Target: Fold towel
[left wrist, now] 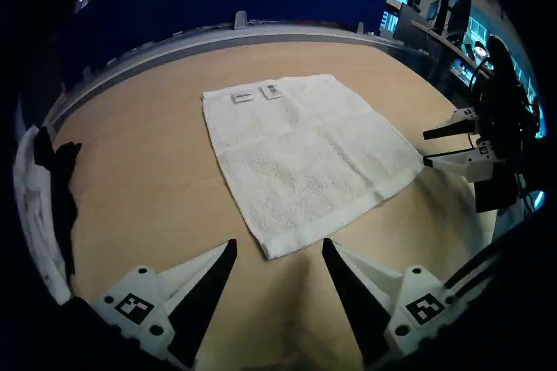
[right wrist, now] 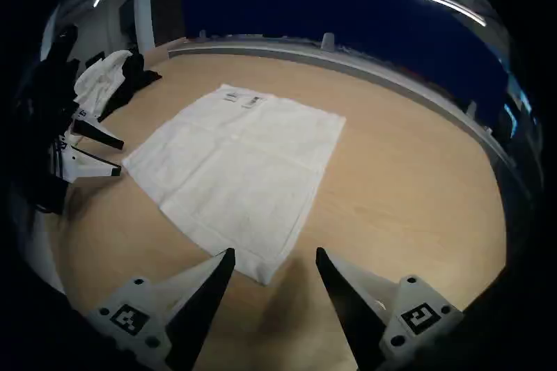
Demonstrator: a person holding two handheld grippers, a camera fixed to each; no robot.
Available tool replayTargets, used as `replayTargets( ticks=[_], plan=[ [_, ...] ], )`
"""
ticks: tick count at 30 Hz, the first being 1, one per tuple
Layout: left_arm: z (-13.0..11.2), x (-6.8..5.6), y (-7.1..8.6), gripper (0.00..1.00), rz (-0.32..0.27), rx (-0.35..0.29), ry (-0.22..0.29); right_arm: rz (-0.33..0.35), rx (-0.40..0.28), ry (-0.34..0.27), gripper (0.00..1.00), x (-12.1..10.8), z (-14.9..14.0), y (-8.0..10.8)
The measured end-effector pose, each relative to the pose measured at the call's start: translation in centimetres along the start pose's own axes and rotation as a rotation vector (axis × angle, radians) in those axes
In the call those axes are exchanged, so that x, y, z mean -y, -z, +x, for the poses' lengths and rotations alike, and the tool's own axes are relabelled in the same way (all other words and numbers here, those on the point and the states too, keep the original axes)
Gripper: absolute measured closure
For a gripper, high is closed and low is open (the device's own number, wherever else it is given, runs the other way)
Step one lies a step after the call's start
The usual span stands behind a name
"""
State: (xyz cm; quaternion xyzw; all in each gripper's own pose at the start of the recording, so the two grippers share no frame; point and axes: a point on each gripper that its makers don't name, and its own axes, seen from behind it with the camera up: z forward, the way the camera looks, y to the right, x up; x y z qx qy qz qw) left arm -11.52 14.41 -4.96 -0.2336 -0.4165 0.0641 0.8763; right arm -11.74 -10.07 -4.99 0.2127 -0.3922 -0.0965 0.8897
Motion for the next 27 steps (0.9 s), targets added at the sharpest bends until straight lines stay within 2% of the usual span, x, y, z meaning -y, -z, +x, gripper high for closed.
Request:
replayTargets(
  ticks=[5, 9, 13, 17, 19, 23, 27],
  plan=[
    [-0.9, -0.3, -0.5, 0.16, 0.002, 0.036, 0.016, 0.018, 0.027, -0.006, 0.27, 0.4, -1.0, -0.4],
    [-0.9, -0.3, -0.8, 0.19, 0.013, 0.039, 0.015, 0.025, 0.035, -0.006, 0.38, 0.6, -1.5, -0.5],
    [-0.8, -0.3, -0.9, 0.19, 0.017, 0.041, 0.016, 0.035, 0.037, -0.014, 0.43, 1.0, -1.6, -0.8],
    [-0.8, -0.1, -0.9, 0.22, 0.024, 0.043, 0.02, 0.03, 0.033, -0.023, 0.56, 1.0, -1.6, -1.0],
    [-0.8, 0.0, -0.9, 0.24, 0.031, 0.042, 0.019, 0.028, 0.03, -0.023, 0.59, 1.0, -1.6, -1.0],
    [-0.9, 0.3, -0.9, 0.33, 0.055, 0.046, 0.014, 0.028, 0.028, -0.021, 0.62, 0.9, -1.6, -0.9],
    [-0.9, 0.9, -0.9, 0.51, 0.083, 0.053, 0.014, 0.023, 0.03, -0.021, 0.65, 0.9, -1.6, -0.9]
  ],
)
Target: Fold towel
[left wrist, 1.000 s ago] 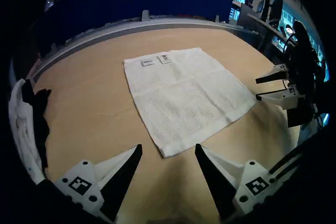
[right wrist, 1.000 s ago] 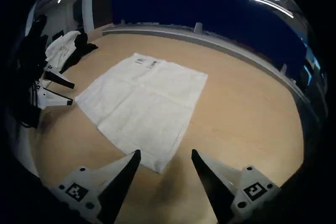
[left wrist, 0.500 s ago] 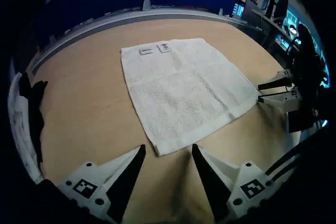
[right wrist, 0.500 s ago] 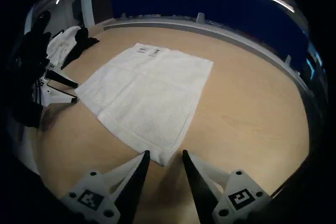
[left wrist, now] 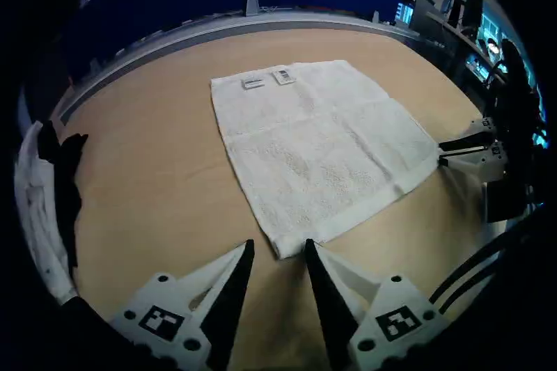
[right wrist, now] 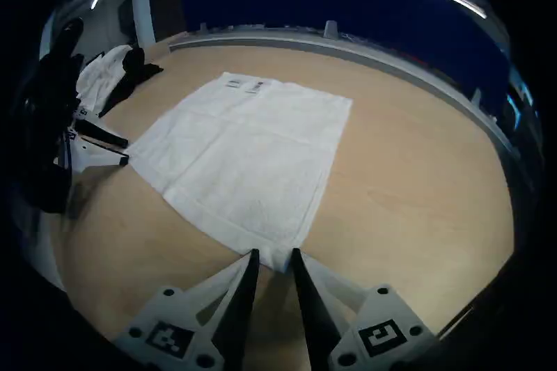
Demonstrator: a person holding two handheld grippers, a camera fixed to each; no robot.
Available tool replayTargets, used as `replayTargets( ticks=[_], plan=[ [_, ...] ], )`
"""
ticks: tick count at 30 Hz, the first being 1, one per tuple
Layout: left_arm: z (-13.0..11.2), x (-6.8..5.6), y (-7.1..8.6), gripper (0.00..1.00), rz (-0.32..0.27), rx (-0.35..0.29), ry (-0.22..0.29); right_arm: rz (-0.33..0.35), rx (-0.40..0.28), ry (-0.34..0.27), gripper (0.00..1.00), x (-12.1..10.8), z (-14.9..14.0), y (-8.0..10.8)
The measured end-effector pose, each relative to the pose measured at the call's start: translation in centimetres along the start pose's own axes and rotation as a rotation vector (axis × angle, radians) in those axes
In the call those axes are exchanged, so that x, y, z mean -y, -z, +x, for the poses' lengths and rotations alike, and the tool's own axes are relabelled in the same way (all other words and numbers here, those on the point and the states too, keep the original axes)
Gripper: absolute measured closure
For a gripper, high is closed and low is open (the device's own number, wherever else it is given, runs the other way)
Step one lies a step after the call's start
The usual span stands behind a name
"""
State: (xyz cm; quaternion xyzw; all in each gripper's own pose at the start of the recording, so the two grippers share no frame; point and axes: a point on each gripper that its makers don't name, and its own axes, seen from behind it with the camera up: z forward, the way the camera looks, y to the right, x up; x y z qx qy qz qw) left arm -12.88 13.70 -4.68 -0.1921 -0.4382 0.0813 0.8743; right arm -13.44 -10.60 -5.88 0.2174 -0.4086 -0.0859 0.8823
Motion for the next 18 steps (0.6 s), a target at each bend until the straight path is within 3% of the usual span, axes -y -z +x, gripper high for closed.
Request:
replayTargets(
  ticks=[2, 4, 8, 18],
  plan=[
    [0.0, 0.2, -0.1, 0.55, 0.011, 0.003, 0.003, -0.003, 0.001, -0.003, 0.69, 0.0, 0.0, 0.0],
    [0.0, 0.6, -0.2, 0.66, 0.024, 0.003, 0.008, 0.0, 0.001, -0.009, 0.77, 0.1, 0.1, -0.1],
    [0.0, 1.3, -0.3, 0.89, 0.052, 0.004, 0.021, 0.028, -0.004, -0.021, 0.81, 0.7, 0.2, 0.0],
    [-0.1, -0.9, 0.1, 0.96, -0.021, -0.011, 0.007, -0.002, -0.002, -0.037, 0.93, 0.1, 0.7, 0.2]
  ],
)
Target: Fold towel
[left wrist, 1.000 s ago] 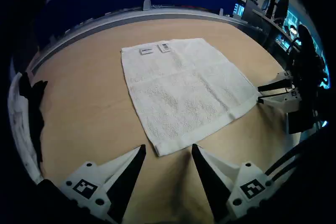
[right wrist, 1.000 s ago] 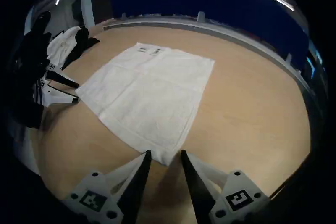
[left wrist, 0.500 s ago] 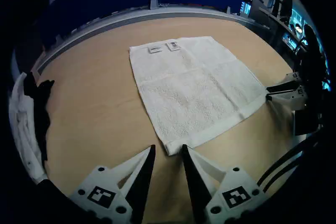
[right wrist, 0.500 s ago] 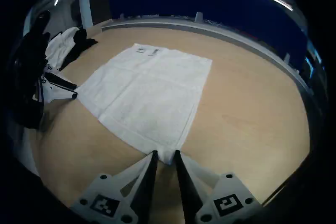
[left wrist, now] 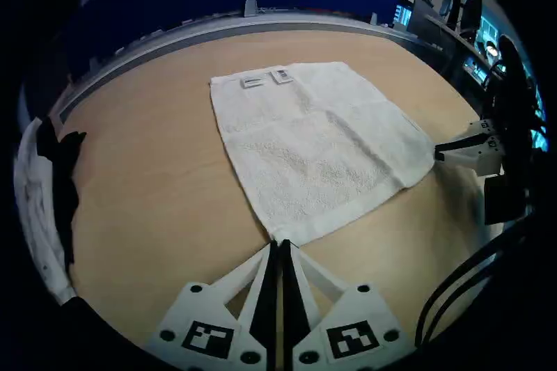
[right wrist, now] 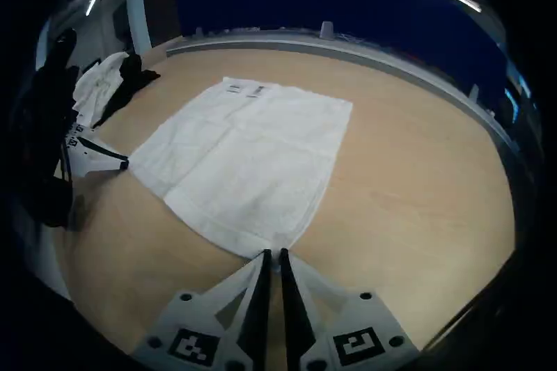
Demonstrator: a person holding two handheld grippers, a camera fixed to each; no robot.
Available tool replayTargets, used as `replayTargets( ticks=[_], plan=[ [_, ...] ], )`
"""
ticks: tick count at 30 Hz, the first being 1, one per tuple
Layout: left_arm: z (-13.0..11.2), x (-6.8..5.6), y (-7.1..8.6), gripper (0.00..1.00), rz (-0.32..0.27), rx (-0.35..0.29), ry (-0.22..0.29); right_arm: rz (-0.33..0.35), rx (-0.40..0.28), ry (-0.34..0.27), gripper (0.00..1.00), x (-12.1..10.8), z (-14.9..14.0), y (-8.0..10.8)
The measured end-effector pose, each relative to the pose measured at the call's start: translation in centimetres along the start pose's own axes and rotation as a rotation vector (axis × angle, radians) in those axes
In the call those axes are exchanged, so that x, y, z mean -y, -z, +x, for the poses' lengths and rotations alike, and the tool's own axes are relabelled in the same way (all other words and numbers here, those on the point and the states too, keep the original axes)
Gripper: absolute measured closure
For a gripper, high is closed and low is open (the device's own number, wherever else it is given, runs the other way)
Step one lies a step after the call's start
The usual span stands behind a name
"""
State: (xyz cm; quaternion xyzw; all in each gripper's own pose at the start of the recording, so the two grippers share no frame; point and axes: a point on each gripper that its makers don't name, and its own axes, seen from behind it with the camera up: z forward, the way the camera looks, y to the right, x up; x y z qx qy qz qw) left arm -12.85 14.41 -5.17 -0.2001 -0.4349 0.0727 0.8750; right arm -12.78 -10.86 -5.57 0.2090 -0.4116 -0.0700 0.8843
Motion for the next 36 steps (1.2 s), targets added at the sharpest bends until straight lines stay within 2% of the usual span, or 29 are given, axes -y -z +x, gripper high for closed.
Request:
replayTargets(
  ticks=[8, 14, 23, 26, 28, 32, 36],
  plan=[
    [1.0, -0.4, 0.5, 0.96, -0.006, -0.026, 0.004, -0.01, -0.003, -0.028, 0.94, -0.9, 0.2, 0.6],
    [2.3, -0.3, 1.3, 0.97, -0.005, -0.047, 0.018, -0.008, -0.019, -0.007, 0.94, -0.7, 0.9, 1.5],
    [3.7, -0.8, 4.2, 0.97, -0.028, -0.085, 0.058, -0.003, -0.047, 0.015, 0.94, -0.4, 2.4, 3.8],
    [3.3, -0.9, 4.1, 0.97, -0.033, -0.081, 0.059, -0.005, -0.045, 0.008, 0.94, -0.6, 2.3, 4.0],
    [2.6, -0.5, 3.4, 0.97, -0.013, -0.059, 0.064, -0.003, -0.039, 0.0, 0.94, -0.7, 2.1, 3.8],
    [1.4, 0.0, 1.9, 0.84, 0.016, -0.035, 0.067, 0.002, -0.031, -0.007, 0.94, -0.4, 1.7, 3.6],
    [1.3, -1.2, 1.3, 0.68, -0.024, -0.046, 0.06, 0.006, -0.018, 0.002, 0.94, -0.1, 1.1, 3.5]
  ],
)
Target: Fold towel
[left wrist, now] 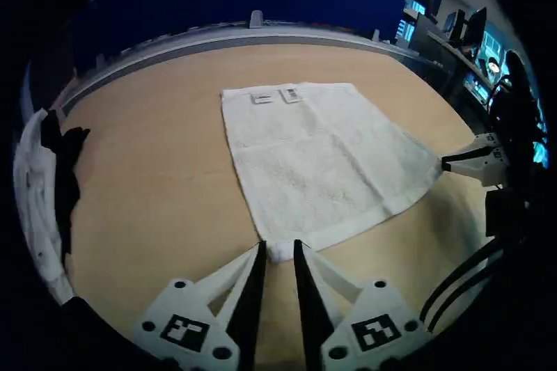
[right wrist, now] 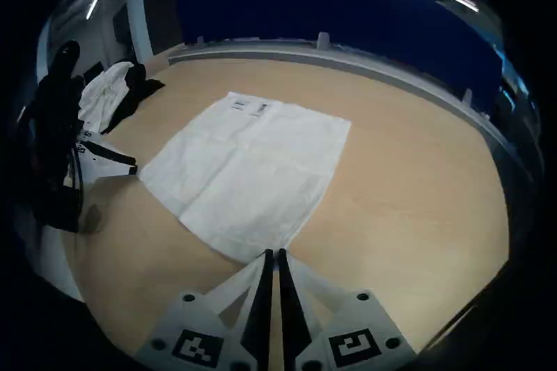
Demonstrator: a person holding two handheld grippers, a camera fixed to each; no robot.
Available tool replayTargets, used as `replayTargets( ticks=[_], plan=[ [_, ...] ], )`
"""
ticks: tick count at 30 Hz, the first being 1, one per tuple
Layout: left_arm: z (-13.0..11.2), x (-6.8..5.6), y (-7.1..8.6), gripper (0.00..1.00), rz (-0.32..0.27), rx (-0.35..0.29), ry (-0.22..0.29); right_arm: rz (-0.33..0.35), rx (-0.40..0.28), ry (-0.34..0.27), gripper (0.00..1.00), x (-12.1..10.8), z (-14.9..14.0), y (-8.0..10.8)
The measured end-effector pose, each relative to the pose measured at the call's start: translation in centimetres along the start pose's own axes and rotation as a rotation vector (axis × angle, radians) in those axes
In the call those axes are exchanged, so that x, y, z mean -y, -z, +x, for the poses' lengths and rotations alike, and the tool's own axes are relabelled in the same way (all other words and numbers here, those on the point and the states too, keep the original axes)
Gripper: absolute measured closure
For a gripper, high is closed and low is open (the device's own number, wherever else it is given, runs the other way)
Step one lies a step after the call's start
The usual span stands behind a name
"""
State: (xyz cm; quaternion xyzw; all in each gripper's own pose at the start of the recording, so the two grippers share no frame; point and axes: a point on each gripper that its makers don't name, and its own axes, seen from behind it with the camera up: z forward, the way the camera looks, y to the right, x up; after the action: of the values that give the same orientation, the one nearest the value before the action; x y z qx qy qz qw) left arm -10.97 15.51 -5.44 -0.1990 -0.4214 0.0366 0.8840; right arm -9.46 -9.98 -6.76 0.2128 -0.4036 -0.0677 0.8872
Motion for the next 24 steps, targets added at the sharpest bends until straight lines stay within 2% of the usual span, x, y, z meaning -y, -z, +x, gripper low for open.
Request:
replayTargets(
  ticks=[2, 6, 8, 14, 16, 20, 24],
  plan=[
    [-0.3, -0.4, -0.1, 0.63, -0.016, 0.008, 0.002, 0.002, 0.005, 0.004, 0.94, 0.1, -0.2, 0.0],
    [-1.1, 0.6, -0.6, 0.55, 0.014, 0.034, 0.019, 0.006, 0.008, 0.002, 0.94, 0.1, -0.4, -0.1],
    [-1.2, 1.0, -0.7, 0.56, 0.025, 0.036, 0.024, 0.007, 0.008, 0.0, 0.94, 0.1, -0.4, -0.2],
    [-1.5, 0.9, -1.0, 0.58, 0.017, 0.047, 0.022, 0.006, 0.013, 0.002, 0.94, 0.0, -0.5, -0.3],
    [-1.6, 1.1, -1.2, 0.85, 0.031, 0.05, 0.02, 0.007, 0.013, 0.003, 0.94, 0.0, -0.5, -0.3],
    [-1.5, 0.8, -1.3, 0.88, 0.038, 0.048, 0.011, 0.007, 0.011, 0.007, 0.94, 0.0, -0.4, -0.3],
    [-1.6, 0.1, -1.1, 0.91, 0.009, 0.047, -0.014, 0.004, 0.008, 0.008, 0.94, -0.2, -0.3, -0.2]
  ],
)
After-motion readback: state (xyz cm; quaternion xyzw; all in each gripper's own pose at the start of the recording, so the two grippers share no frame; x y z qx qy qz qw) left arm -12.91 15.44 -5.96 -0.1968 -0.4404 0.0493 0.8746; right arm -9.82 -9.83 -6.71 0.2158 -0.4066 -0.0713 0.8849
